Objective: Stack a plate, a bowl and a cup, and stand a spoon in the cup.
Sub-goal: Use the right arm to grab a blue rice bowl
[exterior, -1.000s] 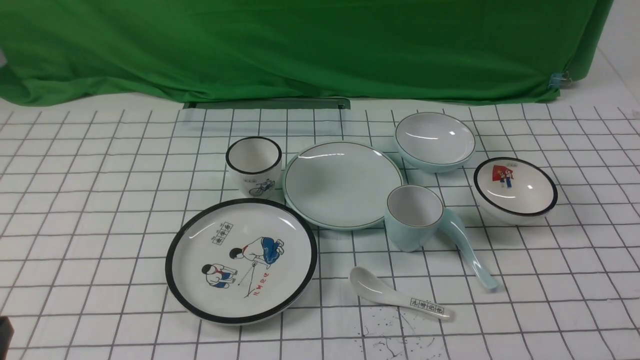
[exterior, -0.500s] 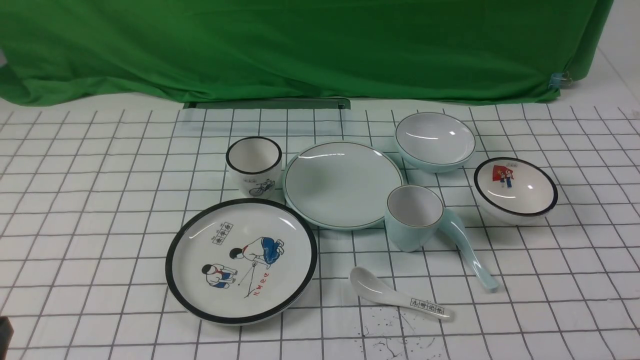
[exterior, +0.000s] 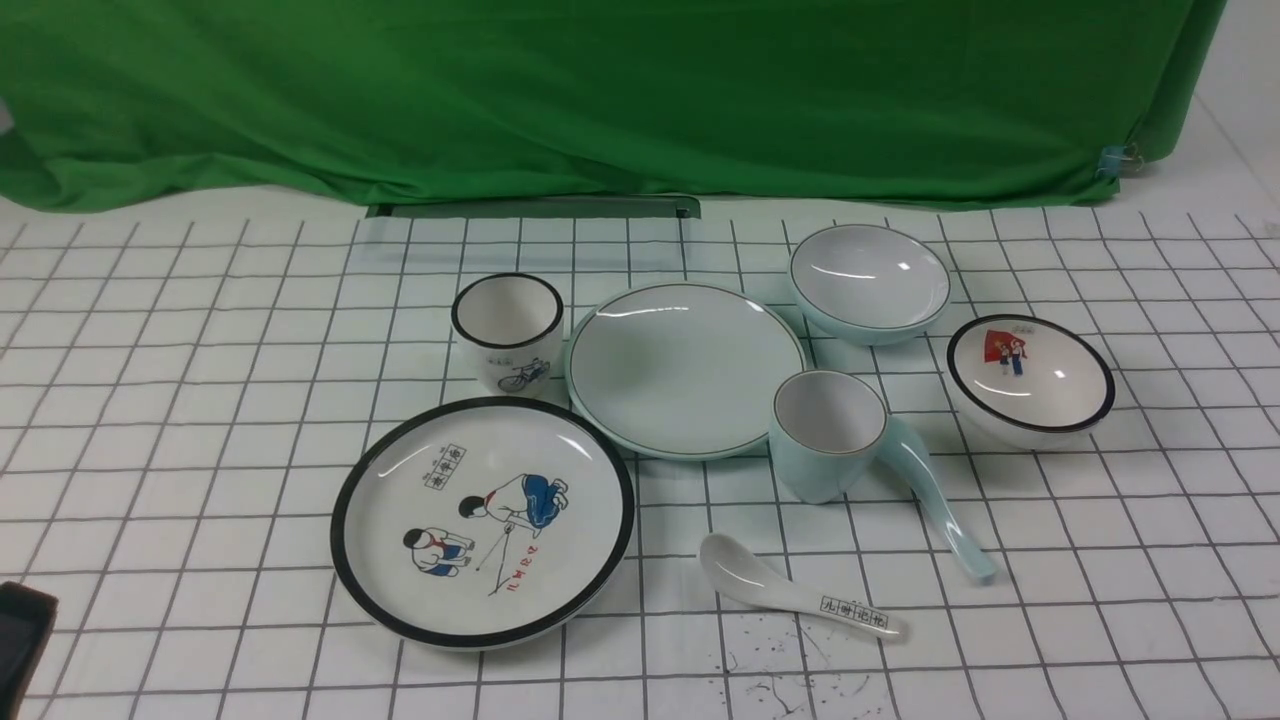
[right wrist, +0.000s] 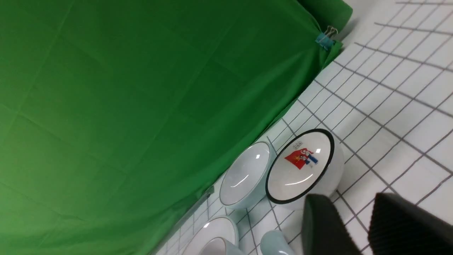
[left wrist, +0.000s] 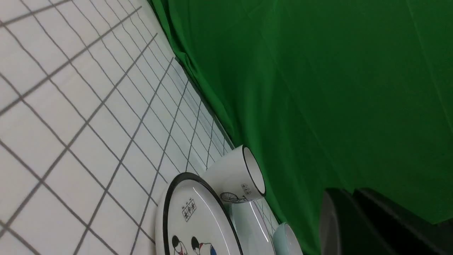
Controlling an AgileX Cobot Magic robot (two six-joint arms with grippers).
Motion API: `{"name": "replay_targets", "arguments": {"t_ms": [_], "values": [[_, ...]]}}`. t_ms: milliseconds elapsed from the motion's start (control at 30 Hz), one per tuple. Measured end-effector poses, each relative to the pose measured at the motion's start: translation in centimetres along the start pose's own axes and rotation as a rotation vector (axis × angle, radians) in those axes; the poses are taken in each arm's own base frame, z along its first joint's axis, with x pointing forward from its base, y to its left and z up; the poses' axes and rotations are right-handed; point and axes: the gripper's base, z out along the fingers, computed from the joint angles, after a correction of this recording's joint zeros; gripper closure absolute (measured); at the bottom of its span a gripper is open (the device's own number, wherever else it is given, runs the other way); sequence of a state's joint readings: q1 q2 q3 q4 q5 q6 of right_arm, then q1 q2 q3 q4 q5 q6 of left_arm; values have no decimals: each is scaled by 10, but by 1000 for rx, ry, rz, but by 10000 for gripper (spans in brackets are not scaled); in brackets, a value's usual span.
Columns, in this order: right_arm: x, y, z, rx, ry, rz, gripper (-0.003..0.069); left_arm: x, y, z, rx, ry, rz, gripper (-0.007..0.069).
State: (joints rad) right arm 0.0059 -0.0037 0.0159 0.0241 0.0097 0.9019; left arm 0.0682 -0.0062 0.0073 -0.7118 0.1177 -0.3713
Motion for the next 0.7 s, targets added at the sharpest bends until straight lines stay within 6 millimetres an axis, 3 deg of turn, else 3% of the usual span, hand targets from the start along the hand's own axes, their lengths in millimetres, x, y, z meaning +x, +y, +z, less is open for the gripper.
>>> {"name": "replay_targets", "arguments": {"t_ms": [200,367,500,600,633,700], "values": [[-1,2,0,-17,-13,-41,414,-2,-1,0,10,-17,-57,634],[-7,9,0,-11,0,-259,464,-13,-30,-6,70,-22,205,634],[-40,46,8,12,63,-579,631,-37,-83,-9,56,41,554,634],[-61,71,19,19,94,-729,648,-44,-97,0,-13,134,658,634],[-78,91,33,38,148,-849,649,-50,-109,11,-76,233,756,634],[-85,99,44,61,213,-917,648,-55,-117,21,-109,304,826,634]]}}
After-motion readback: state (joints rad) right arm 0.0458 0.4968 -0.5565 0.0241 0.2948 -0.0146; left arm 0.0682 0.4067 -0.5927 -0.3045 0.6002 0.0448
